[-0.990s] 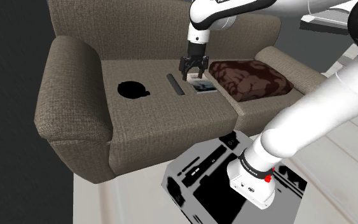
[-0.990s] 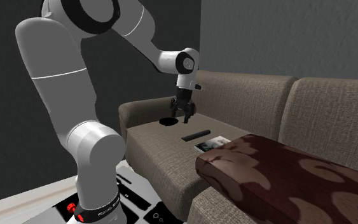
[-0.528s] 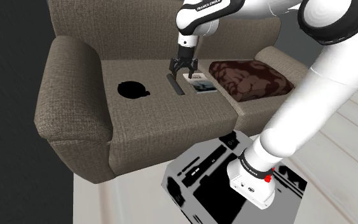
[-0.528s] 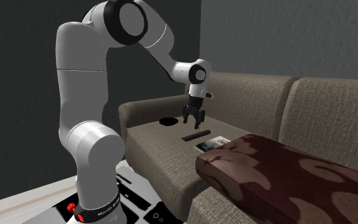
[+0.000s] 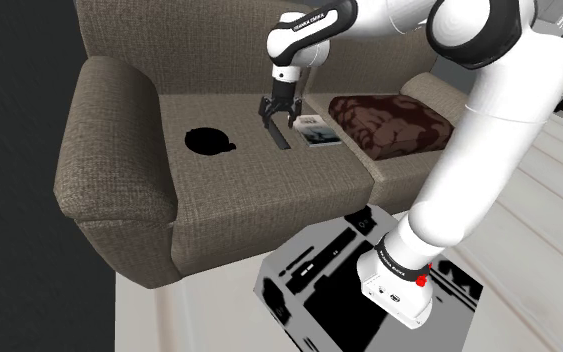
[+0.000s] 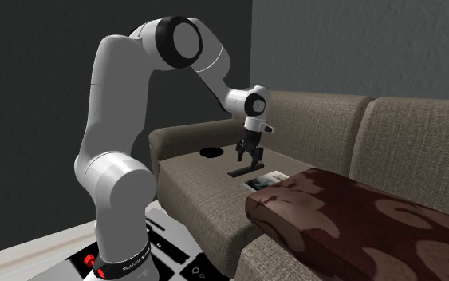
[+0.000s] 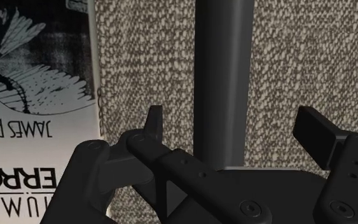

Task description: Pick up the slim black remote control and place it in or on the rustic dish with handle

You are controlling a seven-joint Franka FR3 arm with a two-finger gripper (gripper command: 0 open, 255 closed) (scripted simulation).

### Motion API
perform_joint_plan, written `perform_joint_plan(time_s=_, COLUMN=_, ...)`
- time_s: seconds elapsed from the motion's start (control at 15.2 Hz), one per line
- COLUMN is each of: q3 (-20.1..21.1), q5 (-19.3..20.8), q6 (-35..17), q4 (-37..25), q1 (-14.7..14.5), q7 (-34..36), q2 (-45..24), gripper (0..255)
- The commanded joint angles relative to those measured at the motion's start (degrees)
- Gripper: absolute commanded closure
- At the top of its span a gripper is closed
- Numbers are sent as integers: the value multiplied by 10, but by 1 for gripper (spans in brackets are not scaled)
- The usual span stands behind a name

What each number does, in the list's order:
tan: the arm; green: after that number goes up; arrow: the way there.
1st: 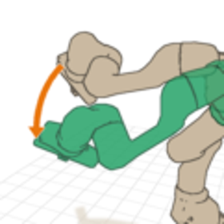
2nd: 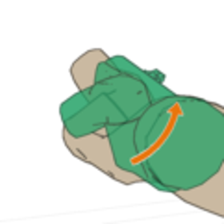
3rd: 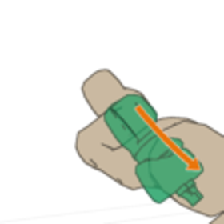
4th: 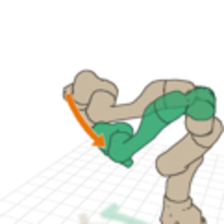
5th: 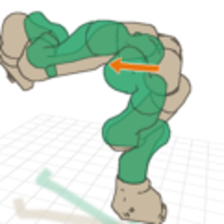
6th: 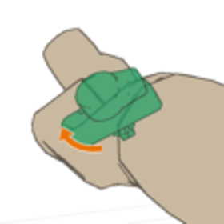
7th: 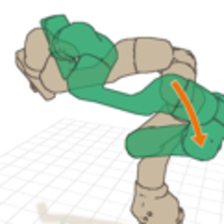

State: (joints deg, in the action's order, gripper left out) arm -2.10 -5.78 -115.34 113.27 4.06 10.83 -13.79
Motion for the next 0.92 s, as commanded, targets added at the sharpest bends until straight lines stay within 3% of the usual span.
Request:
perform_joint_plan(time_s=0.0, q3=1, q5=-1, q6=-15, q4=10, q1=-1, q7=0, q2=-5, gripper=0)
perform_joint_plan(time_s=0.66, q3=1, q5=-3, q6=-34, q4=22, q1=-1, q7=-1, q2=-11, gripper=0)
perform_joint_plan(time_s=0.73, q3=1, q5=-3, q6=-34, q4=22, q1=-1, q7=-1, q2=-11, gripper=255)
perform_joint_plan(time_s=0.86, q3=1, q5=-3, q6=-34, q4=23, q1=-1, q7=-1, q2=-11, gripper=255)
